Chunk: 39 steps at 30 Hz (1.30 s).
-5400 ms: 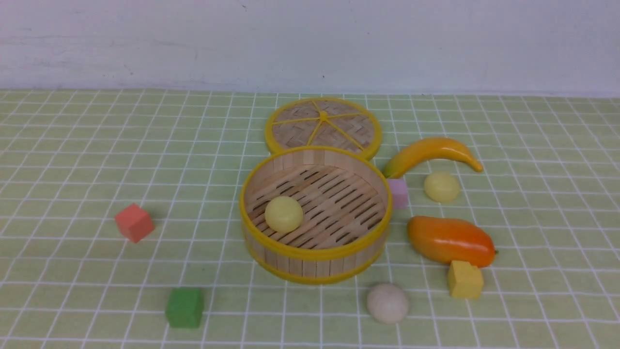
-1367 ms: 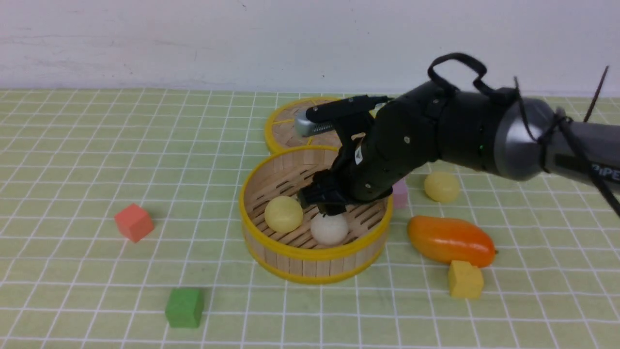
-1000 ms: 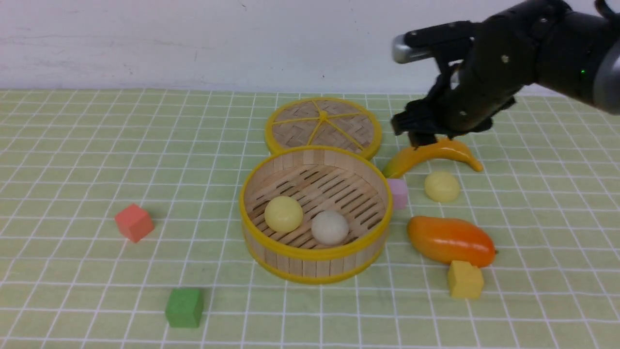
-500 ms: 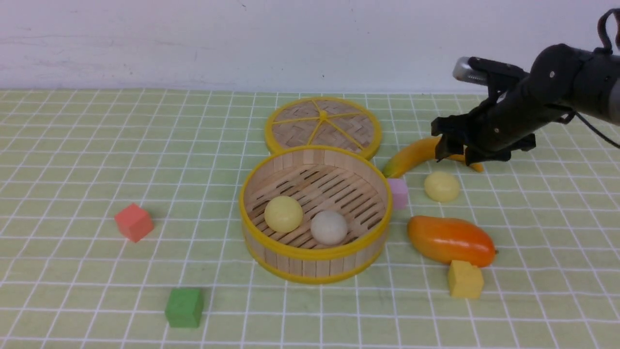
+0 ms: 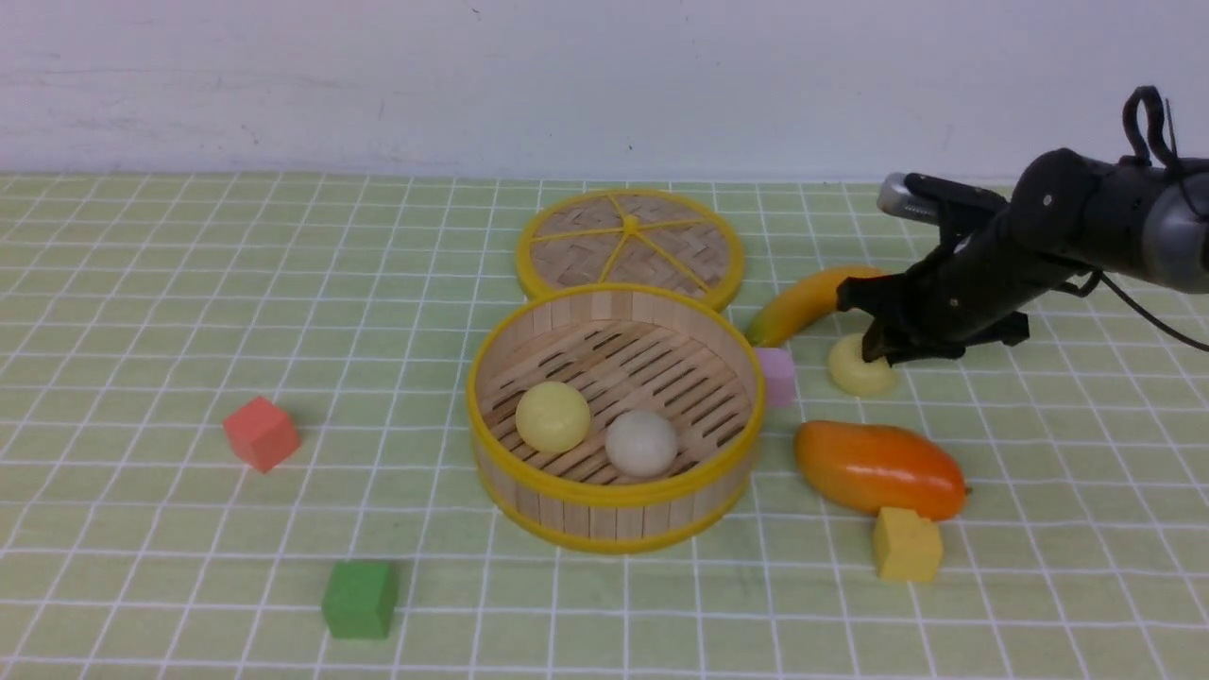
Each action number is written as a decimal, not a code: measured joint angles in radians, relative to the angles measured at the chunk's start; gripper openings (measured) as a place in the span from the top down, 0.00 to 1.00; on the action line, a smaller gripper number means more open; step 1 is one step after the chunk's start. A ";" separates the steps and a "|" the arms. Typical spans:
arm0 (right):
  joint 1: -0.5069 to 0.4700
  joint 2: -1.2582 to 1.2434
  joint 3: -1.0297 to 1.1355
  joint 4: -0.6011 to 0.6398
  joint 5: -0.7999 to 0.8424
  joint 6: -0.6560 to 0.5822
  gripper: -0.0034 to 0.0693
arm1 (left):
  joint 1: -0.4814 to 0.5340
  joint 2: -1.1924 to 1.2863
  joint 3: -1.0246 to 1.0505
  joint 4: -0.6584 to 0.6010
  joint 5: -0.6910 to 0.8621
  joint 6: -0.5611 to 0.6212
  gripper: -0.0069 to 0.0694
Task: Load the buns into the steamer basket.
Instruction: Use the right arm to grab a steamed stuffed bun, then use the right arm to put the steamed stuffed bun into the steamer
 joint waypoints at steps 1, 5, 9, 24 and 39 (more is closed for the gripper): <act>0.000 0.001 0.000 0.002 0.000 0.000 0.90 | 0.000 0.000 0.000 0.000 0.000 0.000 0.82; 0.000 -0.002 0.000 0.011 0.010 0.000 0.96 | 0.000 0.000 0.000 0.000 0.000 0.000 0.82; 0.000 -0.049 0.000 0.061 0.049 -0.014 0.96 | 0.000 0.000 0.000 0.000 0.000 0.000 0.81; 0.219 -0.133 -0.001 0.355 0.026 -0.277 0.96 | 0.000 0.000 0.000 0.000 0.000 0.000 0.80; 0.270 -0.082 0.000 0.190 -0.048 -0.171 0.50 | 0.000 0.000 0.000 0.000 0.000 0.000 0.77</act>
